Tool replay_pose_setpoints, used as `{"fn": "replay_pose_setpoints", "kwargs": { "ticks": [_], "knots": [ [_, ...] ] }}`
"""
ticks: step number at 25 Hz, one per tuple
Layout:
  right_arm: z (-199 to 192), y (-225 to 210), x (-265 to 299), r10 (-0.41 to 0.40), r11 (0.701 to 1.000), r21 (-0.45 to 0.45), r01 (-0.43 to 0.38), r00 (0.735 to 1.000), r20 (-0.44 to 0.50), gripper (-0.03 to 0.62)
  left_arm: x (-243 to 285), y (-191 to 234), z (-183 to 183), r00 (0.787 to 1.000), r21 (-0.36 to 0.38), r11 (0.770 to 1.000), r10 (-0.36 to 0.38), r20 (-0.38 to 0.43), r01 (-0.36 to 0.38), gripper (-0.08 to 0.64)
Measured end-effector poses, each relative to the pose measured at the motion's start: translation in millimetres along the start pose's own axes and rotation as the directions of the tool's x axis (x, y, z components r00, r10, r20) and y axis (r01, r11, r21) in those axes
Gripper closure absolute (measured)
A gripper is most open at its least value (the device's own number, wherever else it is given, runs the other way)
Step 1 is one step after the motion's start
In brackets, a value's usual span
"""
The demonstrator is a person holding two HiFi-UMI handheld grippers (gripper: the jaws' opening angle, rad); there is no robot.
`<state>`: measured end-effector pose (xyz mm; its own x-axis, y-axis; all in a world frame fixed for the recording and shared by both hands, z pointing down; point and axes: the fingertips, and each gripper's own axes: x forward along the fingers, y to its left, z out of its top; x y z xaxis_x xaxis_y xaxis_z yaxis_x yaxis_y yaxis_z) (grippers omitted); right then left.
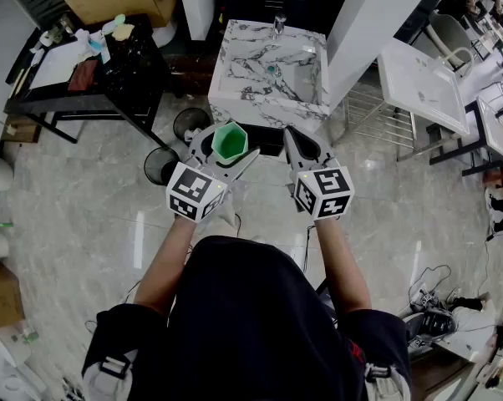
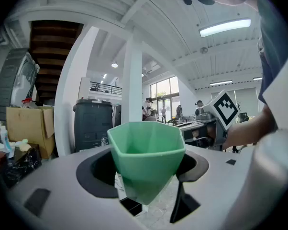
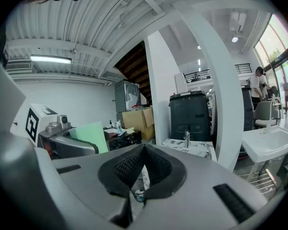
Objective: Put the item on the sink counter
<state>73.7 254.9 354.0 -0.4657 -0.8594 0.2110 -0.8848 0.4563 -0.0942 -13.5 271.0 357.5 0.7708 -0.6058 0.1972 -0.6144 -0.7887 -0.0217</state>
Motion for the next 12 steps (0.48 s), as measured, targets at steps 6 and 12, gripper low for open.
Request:
{"fn": "replay_pose_setpoints", "kwargs": {
  "ticks": [6, 12],
  "knots": [
    [2.6, 1.8, 1.4, 0.017, 1.000, -0.022, -0.016, 1.000, 0.020, 0.558, 5.3, 2.6, 2.8, 1.000, -0.011, 1.000, 0.003, 0.011, -0.003, 0.227],
    [-6.3, -4.3, 17.4, 0.019, 1.000, -0.008, -0.019, 1.000, -0.002, 0.558, 12.8, 15.0, -3.8, 1.000, -0.031, 0.999, 0.011, 0.003, -0.011, 0.227]
  ]
}}
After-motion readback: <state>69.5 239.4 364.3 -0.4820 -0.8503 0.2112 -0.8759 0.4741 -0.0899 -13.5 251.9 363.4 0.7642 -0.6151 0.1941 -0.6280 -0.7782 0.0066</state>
